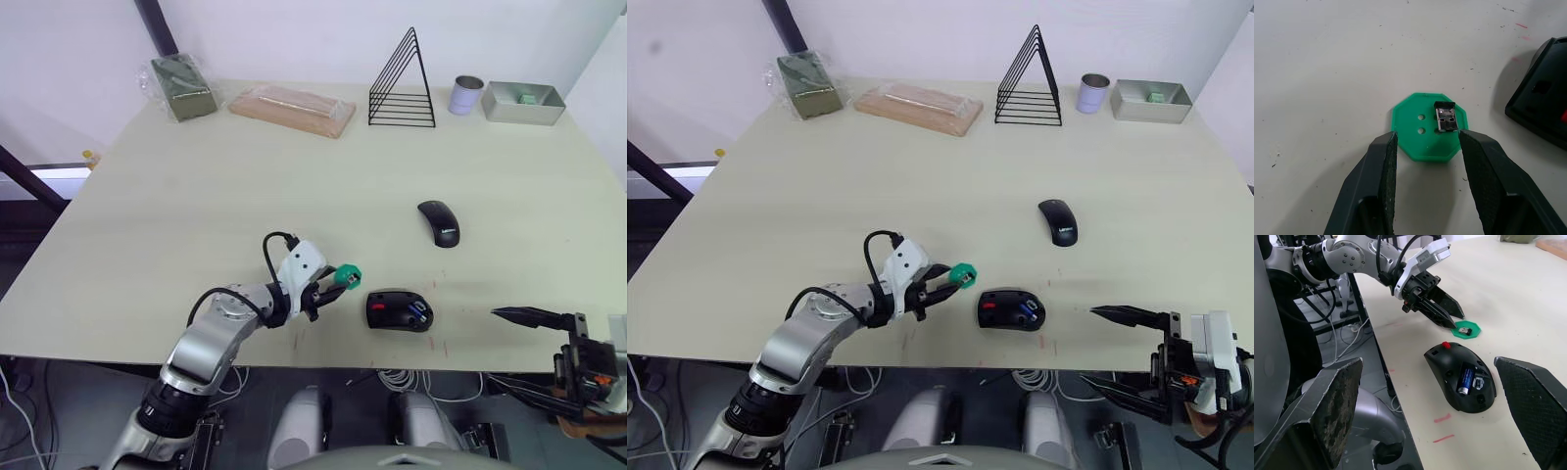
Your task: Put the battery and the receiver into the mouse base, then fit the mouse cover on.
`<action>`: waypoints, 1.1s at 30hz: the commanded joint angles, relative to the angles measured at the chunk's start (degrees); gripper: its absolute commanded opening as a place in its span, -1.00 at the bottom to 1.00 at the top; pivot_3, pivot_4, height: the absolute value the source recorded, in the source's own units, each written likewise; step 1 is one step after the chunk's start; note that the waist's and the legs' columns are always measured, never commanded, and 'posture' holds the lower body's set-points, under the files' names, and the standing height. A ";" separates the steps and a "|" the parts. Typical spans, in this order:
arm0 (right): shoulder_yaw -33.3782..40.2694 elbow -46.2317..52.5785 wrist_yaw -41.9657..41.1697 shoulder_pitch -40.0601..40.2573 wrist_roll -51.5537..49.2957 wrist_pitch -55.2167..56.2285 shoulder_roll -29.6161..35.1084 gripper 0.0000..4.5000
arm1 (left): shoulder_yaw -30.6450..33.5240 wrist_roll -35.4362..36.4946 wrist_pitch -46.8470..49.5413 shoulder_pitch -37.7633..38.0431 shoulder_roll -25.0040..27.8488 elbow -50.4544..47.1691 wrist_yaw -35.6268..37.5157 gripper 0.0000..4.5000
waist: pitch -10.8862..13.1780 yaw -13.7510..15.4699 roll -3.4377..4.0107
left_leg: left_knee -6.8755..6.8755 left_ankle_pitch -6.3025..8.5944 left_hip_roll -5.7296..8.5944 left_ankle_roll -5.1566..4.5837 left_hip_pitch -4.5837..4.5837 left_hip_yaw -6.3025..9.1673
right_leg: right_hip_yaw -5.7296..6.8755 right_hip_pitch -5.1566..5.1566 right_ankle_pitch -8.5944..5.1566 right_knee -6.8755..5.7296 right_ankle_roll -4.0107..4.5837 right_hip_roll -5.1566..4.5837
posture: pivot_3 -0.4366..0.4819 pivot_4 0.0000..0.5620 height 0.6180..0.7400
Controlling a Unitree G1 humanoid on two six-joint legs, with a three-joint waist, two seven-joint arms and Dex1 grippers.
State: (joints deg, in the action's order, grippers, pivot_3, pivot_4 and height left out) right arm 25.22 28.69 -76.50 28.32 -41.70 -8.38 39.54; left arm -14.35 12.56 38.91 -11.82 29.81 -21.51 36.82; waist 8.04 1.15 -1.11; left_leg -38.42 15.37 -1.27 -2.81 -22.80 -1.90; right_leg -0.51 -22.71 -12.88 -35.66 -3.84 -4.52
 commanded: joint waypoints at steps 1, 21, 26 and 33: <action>0.80 1.46 0.19 0.61 -0.64 1.30 -0.25 1.00 | -1.26 -0.55 -1.28 -1.88 0.08 -0.53 1.25 -0.06 | 0.00 0.01 0.00 | 0.00 0.00 0.00 0.00 0.00 0.00 | 0.00 0.00 0.00 0.00 0.00 0.00 | -0.05 -0.47 1.00; 0.25 2.68 2.24 1.79 -0.67 1.82 -0.69 1.00 | -3.21 -2.55 -2.49 -4.89 -1.13 3.75 2.50 -0.06 | 0.00 -0.08 0.00 | 0.00 0.00 0.00 0.00 0.01 -0.01 | 0.00 0.00 0.00 0.00 0.00 0.02 | -0.05 -0.47 1.00; 0.15 2.70 2.28 1.87 -0.68 1.92 -0.68 1.00 | -2.40 -1.77 -1.81 -4.81 -1.59 3.27 2.52 -0.06 | 0.00 -0.08 0.00 | 0.00 0.00 0.00 0.00 0.00 -0.01 | -0.01 0.00 0.00 0.00 0.00 0.02 | -0.05 -0.47 1.00; -0.08 2.69 2.53 1.58 -0.73 1.76 -0.58 1.00 | -2.22 -2.11 -2.13 -5.03 -1.43 3.76 2.35 -0.06 | 0.00 -0.07 0.00 | 0.00 0.00 0.00 0.00 0.00 -0.01 | 0.00 0.00 0.00 0.00 0.00 0.02 | -0.05 -0.47 1.00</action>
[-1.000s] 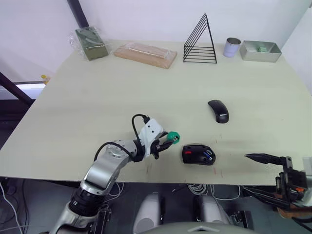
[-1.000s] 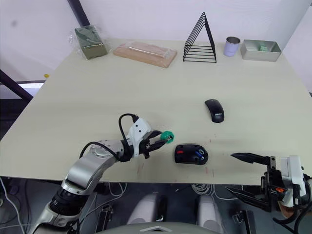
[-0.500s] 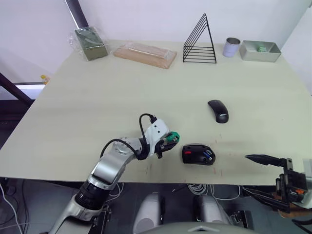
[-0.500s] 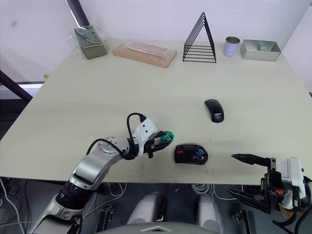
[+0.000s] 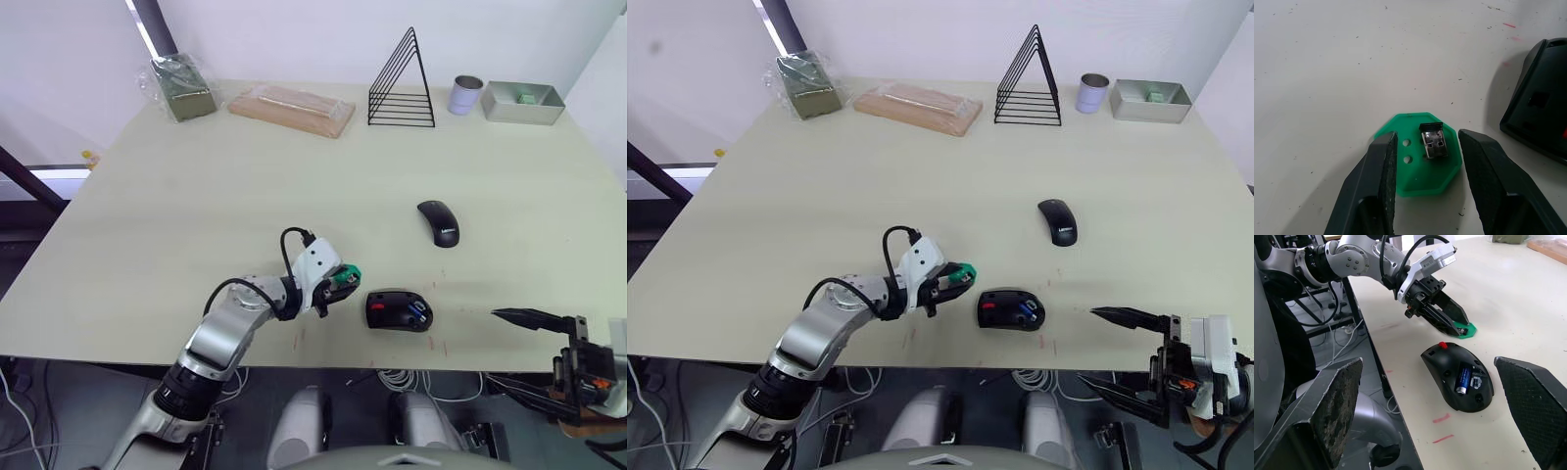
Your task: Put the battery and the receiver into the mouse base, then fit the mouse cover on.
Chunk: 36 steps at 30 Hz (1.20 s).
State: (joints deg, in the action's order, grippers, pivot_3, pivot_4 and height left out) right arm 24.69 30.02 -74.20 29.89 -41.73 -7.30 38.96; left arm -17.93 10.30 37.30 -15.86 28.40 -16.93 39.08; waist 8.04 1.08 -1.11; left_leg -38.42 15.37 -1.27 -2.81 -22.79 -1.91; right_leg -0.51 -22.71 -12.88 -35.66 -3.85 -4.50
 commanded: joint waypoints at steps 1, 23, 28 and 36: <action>0.44 1.39 0.23 0.09 -0.69 0.71 0.00 1.00 | 1.58 0.20 -0.50 -1.11 -0.22 -0.67 -0.12 -0.06 | 0.00 0.00 0.00 | 0.00 0.00 0.00 0.00 0.00 0.00 | 0.00 0.00 0.00 0.00 0.00 0.00 | -0.05 -0.47 1.00; 0.46 2.23 0.92 0.94 -1.06 0.47 0.05 1.00 | 0.49 -1.49 -1.52 -0.53 0.80 -0.48 1.10 -0.06 | 0.00 -0.01 0.00 | 0.00 0.00 0.00 0.00 0.00 0.00 | -0.01 0.00 0.00 0.00 0.00 0.01 | -0.05 -0.47 1.00; 0.22 2.22 1.09 0.88 -0.95 0.58 -0.07 1.00 | 0.16 -2.00 -2.23 -0.74 0.84 -0.08 1.50 -0.06 | 0.00 0.00 0.00 | 0.00 0.00 0.01 0.00 0.00 0.00 | -0.01 0.00 0.00 0.00 0.00 0.01 | -0.05 -0.47 1.00; 0.08 2.31 1.33 0.88 -0.93 0.52 -0.07 1.00 | -0.12 -2.66 -3.04 -1.09 0.86 0.53 2.14 -0.06 | 0.00 -0.01 0.00 | 0.00 0.00 0.01 0.00 0.00 0.00 | -0.01 0.00 0.00 0.00 0.00 0.01 | -0.05 -0.47 1.00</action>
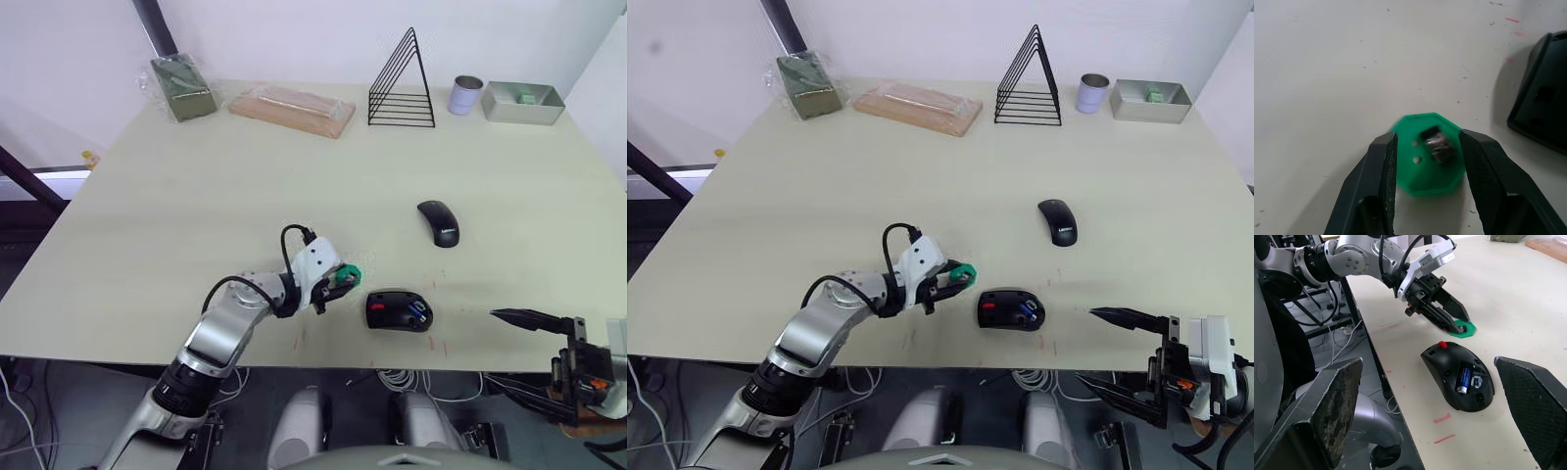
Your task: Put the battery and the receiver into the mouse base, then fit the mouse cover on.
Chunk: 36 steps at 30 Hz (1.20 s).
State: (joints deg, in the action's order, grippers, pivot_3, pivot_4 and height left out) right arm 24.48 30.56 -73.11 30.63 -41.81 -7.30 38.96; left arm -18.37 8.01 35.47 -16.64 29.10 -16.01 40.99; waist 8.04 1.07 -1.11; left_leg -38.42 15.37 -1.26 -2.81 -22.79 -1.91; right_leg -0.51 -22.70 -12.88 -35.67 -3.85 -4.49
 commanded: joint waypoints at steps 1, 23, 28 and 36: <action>0.25 1.79 0.27 0.13 -0.84 0.51 -0.08 1.00 | 0.41 -0.47 -1.25 -0.32 0.17 -0.26 0.13 -0.06 | 0.00 0.00 0.00 | 0.00 0.00 0.00 0.00 0.00 0.00 | 0.00 0.00 0.00 0.00 0.00 0.00 | -0.05 -0.47 1.00; -0.19 1.46 0.15 -0.01 -0.78 0.75 -0.15 1.00 | 1.21 0.12 -0.55 -0.15 0.23 -0.53 -0.66 -0.86 | 0.00 0.00 0.00 | 0.00 0.00 0.00 0.00 0.01 0.00 | 0.00 0.00 0.00 -0.01 0.00 0.00 | -0.05 -0.47 1.00; -0.37 1.42 0.36 -0.12 -0.69 0.82 -0.16 1.00 | 1.42 0.28 -0.97 -0.31 0.20 -0.26 -0.33 -0.86 | 0.00 0.00 0.00 | 0.00 0.00 0.00 0.00 0.01 0.00 | 0.00 0.00 0.00 -0.01 0.00 0.00 | -0.05 -0.47 1.00; -0.53 2.78 2.72 -0.67 -2.38 -0.84 -0.49 1.00 | 5.30 5.19 -1.77 -0.78 1.78 -1.03 4.89 -0.86 | 0.00 -0.07 0.00 | 0.00 0.00 -0.01 0.00 0.01 0.00 | 0.00 0.00 0.00 -0.02 0.00 0.01 | -0.05 -0.47 1.00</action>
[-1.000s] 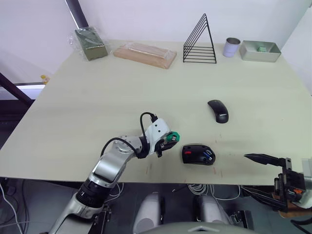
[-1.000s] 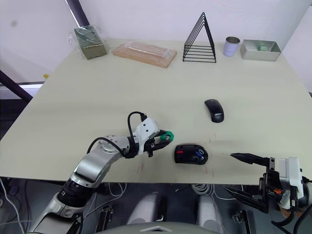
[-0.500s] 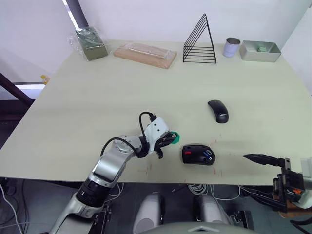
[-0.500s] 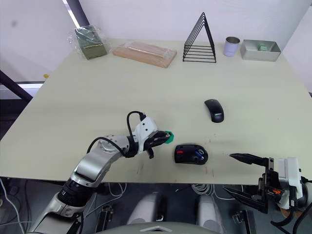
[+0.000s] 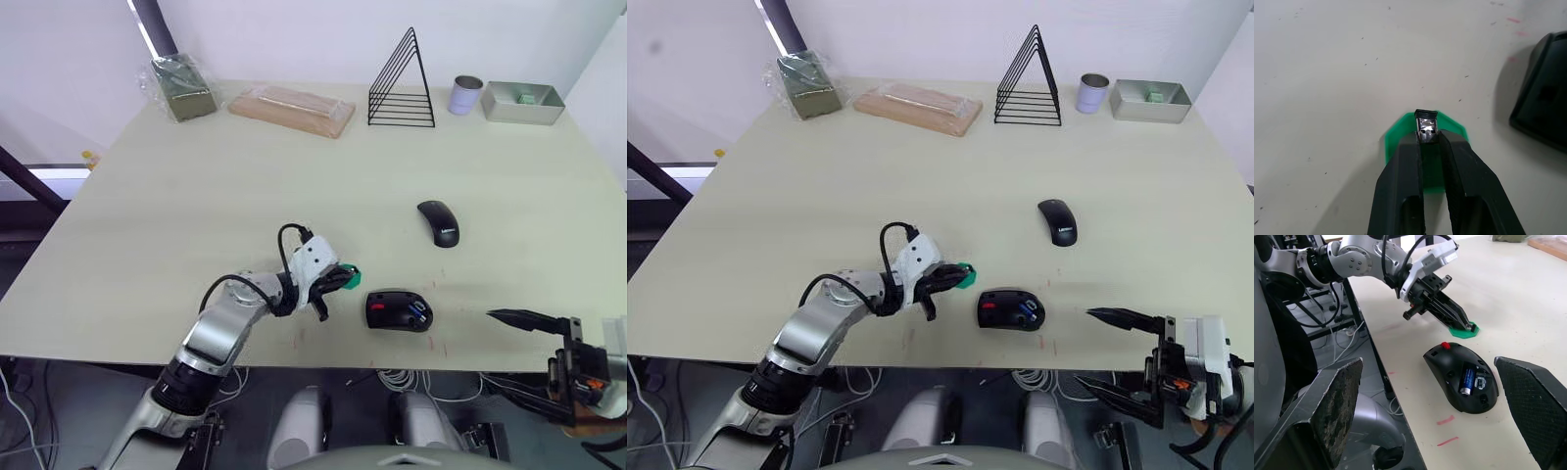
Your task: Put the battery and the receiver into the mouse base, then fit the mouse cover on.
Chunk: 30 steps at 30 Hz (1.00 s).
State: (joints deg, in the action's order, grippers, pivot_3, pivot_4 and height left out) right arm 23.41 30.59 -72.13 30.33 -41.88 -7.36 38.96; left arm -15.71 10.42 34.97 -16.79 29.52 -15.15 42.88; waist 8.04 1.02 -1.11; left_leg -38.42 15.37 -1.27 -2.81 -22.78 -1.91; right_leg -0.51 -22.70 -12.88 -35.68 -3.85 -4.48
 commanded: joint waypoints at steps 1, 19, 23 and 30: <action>0.40 3.42 2.64 -0.52 -2.96 -1.58 -0.43 1.00 | 3.08 3.64 -1.45 -0.57 2.02 -2.21 4.35 -0.86 | 0.00 -0.02 0.00 | 0.00 0.00 0.00 0.00 0.00 0.00 | 0.00 0.00 0.00 0.00 0.00 0.00 | -0.05 -0.47 1.00; -4.71 13.37 52.18 -29.10 -36.59 -40.22 21.18 1.00 | 10.50 16.62 -0.68 -9.61 14.77 -6.34 22.79 -0.86 | 0.32 -0.20 -0.16 | -0.02 -0.01 -0.01 -0.01 -0.05 -0.05 | 0.00 -0.03 0.00 -0.01 0.01 -0.03 | -0.05 -0.47 1.00; -14.70 2.05 64.98 -44.19 -60.82 -46.00 29.73 1.00 | 9.33 16.77 -2.41 -13.51 16.17 -5.44 26.27 -0.86 | 0.58 -0.17 -0.32 | -0.05 -0.02 -0.03 -0.02 -0.02 -0.11 | -0.01 -0.03 0.03 -0.02 0.05 -0.07 | -0.05 -0.47 1.00; -27.28 -12.02 71.93 -61.79 -71.12 -53.73 24.90 1.00 | 7.04 15.62 -5.46 -18.34 14.88 -3.07 28.77 -0.86 | 0.66 -0.25 -0.42 | 0.02 0.01 0.00 -0.06 -0.27 -0.07 | 0.05 -0.09 0.02 0.23 0.03 -0.04 | -0.05 -0.47 1.00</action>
State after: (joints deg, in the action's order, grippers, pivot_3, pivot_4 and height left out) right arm -2.60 21.75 -0.27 -27.70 -110.85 -58.51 65.35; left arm -8.65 26.11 31.61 -33.62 44.78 -17.73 70.82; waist 8.70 0.77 -1.52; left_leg -38.42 15.40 -1.25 -2.91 -23.06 -1.99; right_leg -0.47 -22.79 -12.85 -35.45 -3.82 -4.51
